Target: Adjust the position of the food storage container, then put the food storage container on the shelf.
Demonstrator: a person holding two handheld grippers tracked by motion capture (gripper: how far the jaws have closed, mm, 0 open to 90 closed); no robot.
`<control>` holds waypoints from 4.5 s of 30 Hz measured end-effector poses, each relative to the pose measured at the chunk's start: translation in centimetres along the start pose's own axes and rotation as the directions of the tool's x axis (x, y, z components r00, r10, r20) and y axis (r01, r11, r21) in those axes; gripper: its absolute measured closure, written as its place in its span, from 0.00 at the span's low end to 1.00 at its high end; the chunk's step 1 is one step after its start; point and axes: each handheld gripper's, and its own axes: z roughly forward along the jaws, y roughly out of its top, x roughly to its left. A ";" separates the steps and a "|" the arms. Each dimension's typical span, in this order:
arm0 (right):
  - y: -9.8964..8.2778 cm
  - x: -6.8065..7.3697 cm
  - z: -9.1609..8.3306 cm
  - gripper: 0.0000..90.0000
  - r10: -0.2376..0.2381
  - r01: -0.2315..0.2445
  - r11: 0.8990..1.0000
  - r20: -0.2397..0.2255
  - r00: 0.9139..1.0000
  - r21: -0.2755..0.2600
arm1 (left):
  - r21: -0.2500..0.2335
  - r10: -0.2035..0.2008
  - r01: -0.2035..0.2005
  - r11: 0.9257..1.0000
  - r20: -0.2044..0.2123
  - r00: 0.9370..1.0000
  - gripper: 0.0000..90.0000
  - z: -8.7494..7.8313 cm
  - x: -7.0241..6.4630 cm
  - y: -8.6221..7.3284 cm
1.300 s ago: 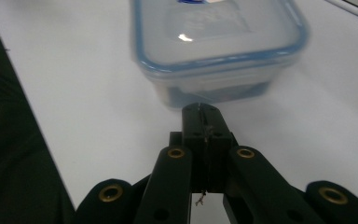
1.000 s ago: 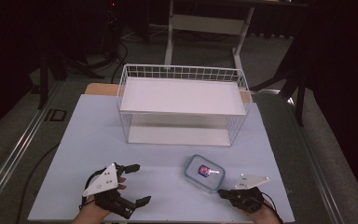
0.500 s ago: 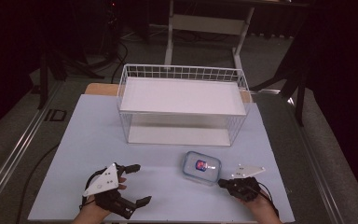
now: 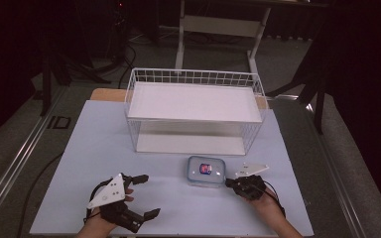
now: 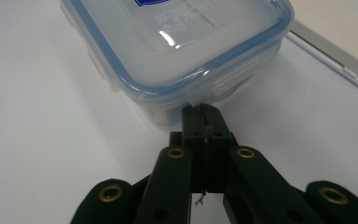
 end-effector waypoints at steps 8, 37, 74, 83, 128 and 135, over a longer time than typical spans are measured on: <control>1.3 -0.1 1.3 1.00 -0.004 0.003 1.000 -0.017 1.000 -0.021 | 0.006 -0.007 0.007 1.000 0.004 1.000 0.02 0.1 0.0 -0.1; 1.8 1.8 -2.0 0.76 -0.005 0.001 0.988 -0.019 1.000 -0.154 | 0.108 -0.006 0.012 0.994 -0.057 0.998 0.02 1.4 0.6 -0.8; 5.8 0.0 -1.7 0.15 0.253 -0.278 0.940 -0.147 0.956 -0.197 | 0.184 -0.405 0.426 0.886 -0.141 0.903 0.02 7.5 6.2 3.4; 6.1 -1.7 0.7 0.13 0.450 -0.475 0.875 -0.201 0.870 -0.097 | 0.180 -0.529 0.566 0.805 -0.215 0.821 0.02 9.8 8.0 1.6; 6.3 -1.5 4.1 0.42 0.666 -0.662 0.743 -0.194 0.720 0.098 | 0.278 -0.653 0.691 0.667 -0.228 0.722 0.52 12.3 10.0 0.1; 6.2 -0.8 3.6 0.43 0.644 -0.644 0.762 -0.183 0.743 0.066 | 0.272 -0.628 0.671 0.689 -0.238 0.741 0.55 12.0 9.3 0.4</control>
